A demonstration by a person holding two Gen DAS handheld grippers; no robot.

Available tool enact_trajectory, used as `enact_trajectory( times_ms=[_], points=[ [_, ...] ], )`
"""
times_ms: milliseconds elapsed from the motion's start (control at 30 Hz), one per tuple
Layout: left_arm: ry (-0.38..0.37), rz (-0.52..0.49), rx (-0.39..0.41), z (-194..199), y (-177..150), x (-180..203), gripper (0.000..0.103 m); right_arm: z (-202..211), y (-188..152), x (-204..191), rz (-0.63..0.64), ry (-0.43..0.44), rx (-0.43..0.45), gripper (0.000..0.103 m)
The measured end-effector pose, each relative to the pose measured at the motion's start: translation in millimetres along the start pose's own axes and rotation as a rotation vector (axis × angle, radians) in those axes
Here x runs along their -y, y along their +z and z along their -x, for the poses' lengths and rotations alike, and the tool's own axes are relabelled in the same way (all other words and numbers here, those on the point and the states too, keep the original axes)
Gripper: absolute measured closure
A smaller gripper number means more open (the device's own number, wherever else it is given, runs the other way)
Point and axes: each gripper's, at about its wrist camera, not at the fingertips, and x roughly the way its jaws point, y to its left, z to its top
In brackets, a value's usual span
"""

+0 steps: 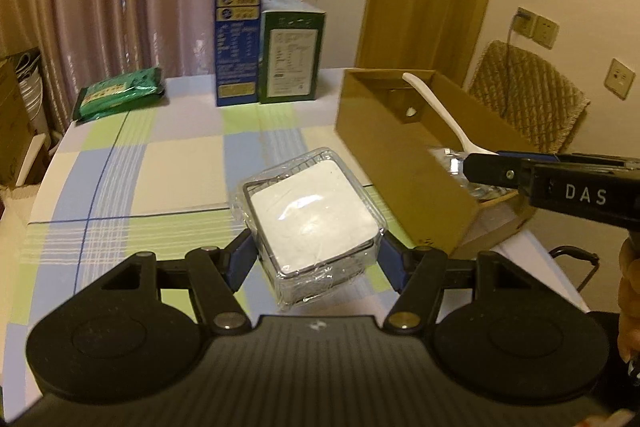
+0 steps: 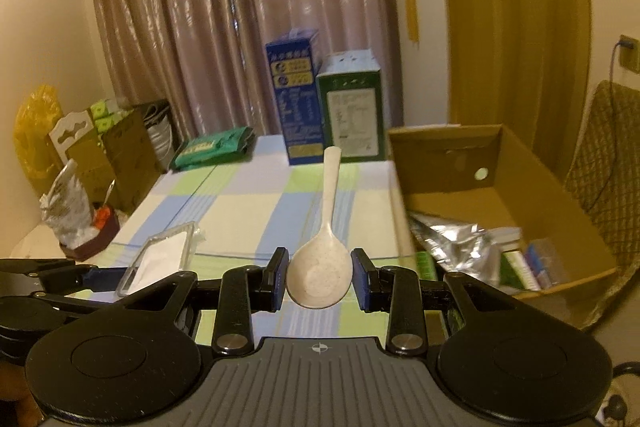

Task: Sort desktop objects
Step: 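Lift the wrapped square and spoon and carry both toward the cardboard box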

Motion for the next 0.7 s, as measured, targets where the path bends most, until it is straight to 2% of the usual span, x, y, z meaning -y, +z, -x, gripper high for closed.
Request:
enact_trajectory(
  times_ms=[433,700],
  points=[
    [-0.093,-0.051,0.009,1.4,13.1,61.5,0.043,50.7,-0.1,56.3,-0.056,-0.101,0.052,0.072],
    [-0.149,-0.077,0.008,-12.3,26.1,94.1,0.043,57.0,-0.8,93.3,-0.084,-0.163,0.042,0.072]
  ],
)
